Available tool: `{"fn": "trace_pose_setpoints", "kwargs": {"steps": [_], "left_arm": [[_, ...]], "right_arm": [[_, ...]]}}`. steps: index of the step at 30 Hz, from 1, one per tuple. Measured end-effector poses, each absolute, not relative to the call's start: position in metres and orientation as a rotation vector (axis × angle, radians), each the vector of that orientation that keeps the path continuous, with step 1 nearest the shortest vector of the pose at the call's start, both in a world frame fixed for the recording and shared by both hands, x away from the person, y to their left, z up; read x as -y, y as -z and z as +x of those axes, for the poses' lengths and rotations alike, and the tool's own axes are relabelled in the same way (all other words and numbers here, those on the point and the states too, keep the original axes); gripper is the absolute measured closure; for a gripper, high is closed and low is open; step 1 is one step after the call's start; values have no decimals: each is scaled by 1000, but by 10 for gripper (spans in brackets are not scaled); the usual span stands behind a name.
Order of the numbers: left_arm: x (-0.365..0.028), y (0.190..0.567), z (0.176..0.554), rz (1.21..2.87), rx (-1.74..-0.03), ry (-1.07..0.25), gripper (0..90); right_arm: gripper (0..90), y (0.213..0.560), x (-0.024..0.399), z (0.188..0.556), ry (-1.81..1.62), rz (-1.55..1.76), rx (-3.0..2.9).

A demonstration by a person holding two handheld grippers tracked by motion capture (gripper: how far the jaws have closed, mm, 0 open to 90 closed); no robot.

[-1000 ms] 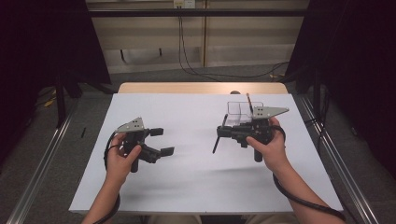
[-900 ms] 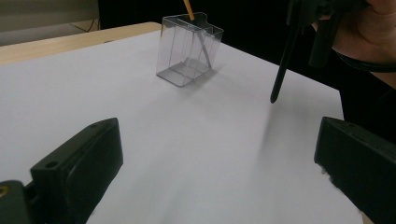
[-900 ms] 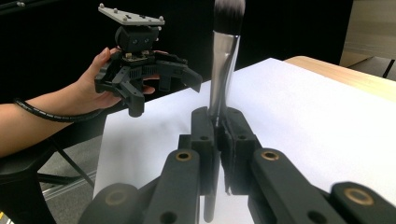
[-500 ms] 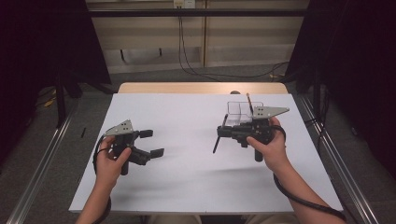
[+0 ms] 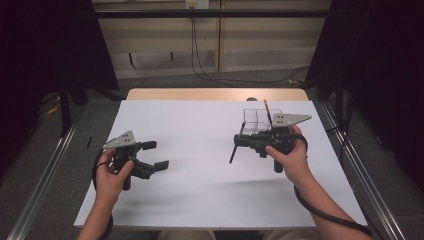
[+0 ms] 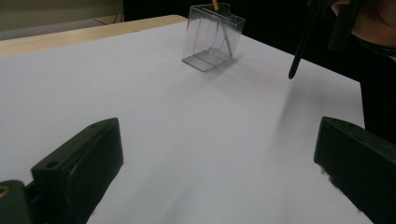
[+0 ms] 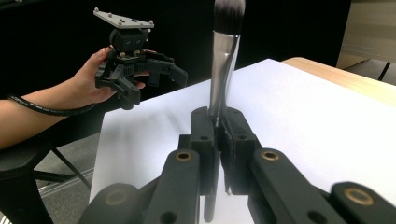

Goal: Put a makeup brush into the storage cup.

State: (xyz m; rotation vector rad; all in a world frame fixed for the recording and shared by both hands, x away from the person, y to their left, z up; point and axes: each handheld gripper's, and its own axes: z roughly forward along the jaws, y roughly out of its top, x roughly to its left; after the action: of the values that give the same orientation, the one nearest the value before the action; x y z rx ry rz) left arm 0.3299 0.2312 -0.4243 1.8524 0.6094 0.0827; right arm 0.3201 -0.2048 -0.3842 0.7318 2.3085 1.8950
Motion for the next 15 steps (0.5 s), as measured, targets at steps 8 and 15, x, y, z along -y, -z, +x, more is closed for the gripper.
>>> {"fn": "trace_pose_setpoints", "kwargs": {"steps": [8,15], "left_arm": [[-237,425,327,1869,-614,-94,16],[-243,426,324,1864,-628,-101,17]], "right_arm": [[840,384,207,320,-1896,731,-2303],[840,383,208,320,-1895,726,-2302]]}}
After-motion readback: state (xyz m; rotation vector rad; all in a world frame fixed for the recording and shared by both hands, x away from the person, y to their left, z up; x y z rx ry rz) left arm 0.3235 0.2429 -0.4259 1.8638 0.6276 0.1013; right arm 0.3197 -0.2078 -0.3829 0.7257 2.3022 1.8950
